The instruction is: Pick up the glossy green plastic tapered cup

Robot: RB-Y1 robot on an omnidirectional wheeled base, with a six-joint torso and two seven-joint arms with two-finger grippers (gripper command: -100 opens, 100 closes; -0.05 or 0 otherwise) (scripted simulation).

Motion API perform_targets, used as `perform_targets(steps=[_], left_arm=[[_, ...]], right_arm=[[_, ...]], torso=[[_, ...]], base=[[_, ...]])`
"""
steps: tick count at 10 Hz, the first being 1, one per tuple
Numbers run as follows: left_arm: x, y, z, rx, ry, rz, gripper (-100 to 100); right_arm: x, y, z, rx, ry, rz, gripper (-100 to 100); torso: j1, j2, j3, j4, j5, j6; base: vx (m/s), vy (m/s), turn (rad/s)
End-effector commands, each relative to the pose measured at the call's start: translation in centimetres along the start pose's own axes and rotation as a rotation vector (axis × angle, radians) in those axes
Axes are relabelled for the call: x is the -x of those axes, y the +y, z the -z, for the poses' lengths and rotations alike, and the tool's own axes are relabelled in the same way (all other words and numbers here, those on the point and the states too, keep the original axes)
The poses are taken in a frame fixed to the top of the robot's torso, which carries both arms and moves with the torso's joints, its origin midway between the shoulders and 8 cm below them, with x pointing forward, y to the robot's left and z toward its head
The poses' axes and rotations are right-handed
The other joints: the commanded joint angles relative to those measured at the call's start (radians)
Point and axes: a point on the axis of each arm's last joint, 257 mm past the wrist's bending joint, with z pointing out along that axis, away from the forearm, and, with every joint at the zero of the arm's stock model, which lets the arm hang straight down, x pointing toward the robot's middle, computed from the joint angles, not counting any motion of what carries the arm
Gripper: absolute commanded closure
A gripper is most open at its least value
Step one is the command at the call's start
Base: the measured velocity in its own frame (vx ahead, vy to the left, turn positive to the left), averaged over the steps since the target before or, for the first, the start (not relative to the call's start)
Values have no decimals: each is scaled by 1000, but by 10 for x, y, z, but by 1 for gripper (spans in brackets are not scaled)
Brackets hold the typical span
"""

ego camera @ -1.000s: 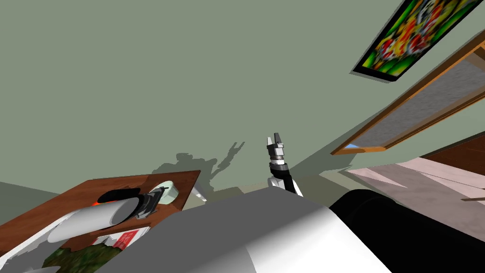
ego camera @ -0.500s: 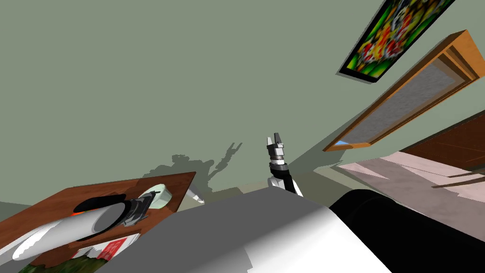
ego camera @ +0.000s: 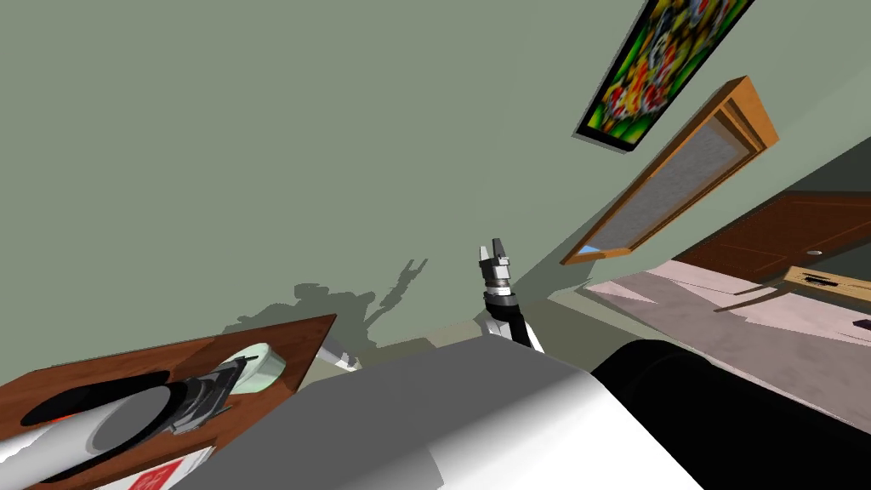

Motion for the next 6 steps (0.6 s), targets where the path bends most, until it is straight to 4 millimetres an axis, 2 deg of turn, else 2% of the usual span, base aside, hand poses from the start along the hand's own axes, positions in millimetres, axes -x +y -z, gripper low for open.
perform_targets(steps=[1, 2, 4, 5, 6], left_arm=[[10, 5, -2, 6, -3, 30, -100], [35, 1, 5, -17, -35, 29, -100], [41, 9, 2, -6, -33, 66, -100], [68, 3, 11, -33, -71, 65, -100], [71, 8, 10, -29, -68, 91, -100]], right_arm=[[0, 0, 0, 0, 0, 0, 0], [0, 0, 0, 0, 0, 0, 0], [0, 0, 0, 0, 0, 0, 0], [0, 0, 0, 0, 0, 0, 0], [0, 0, 0, 0, 0, 0, 0]], torso=[[0, 0, 0, 0, 0, 0], [3, -1, 0, 0, 1, 0], [1, 0, 0, 0, 0, 0], [2, 0, 0, 0, 1, -1], [1, 0, 0, 0, 0, 1]], base=[[-3, -25, 1], [-10, -51, -181], [-8, -51, -46], [-14, -72, -227], [-12, -66, -96]])
